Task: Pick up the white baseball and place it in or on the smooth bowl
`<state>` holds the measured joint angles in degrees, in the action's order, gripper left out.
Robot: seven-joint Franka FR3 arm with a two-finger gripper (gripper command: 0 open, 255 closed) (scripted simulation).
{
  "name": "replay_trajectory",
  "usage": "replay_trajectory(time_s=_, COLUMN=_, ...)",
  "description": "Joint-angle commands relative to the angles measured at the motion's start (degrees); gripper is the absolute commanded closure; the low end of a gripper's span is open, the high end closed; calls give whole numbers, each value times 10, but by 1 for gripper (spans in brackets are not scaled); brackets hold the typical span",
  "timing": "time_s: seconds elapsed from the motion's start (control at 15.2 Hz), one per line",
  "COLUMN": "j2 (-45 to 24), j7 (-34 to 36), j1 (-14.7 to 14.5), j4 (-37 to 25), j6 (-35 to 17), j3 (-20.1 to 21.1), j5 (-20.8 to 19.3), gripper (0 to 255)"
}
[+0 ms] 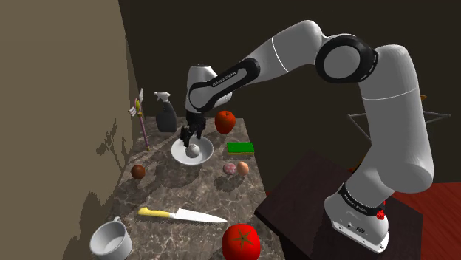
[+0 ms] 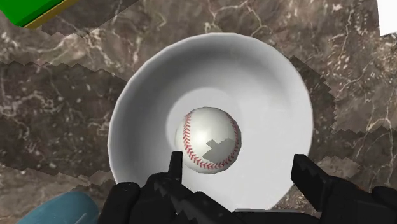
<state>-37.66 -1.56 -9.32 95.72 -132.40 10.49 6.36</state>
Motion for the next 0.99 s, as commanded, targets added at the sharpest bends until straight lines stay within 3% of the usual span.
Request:
replay_trajectory(time_s=0.0, j2=0, j7=0, j1=0, j4=0, j6=0, j3=0, j5=0, gripper=0)
replay_trajectory(time_s=0.13, j2=0, j7=0, j1=0, j4=0, j6=0, j3=0, j5=0, gripper=0)
replay_trajectory(time_s=0.4, j2=44, j7=-2, j1=10, j4=-7, j6=51, j3=1, j5=3, gripper=0)
replay_trajectory(time_s=0.92, j2=44, j7=-2, j1=10, j4=-7, j6=51, j3=1, j5=3, gripper=0)
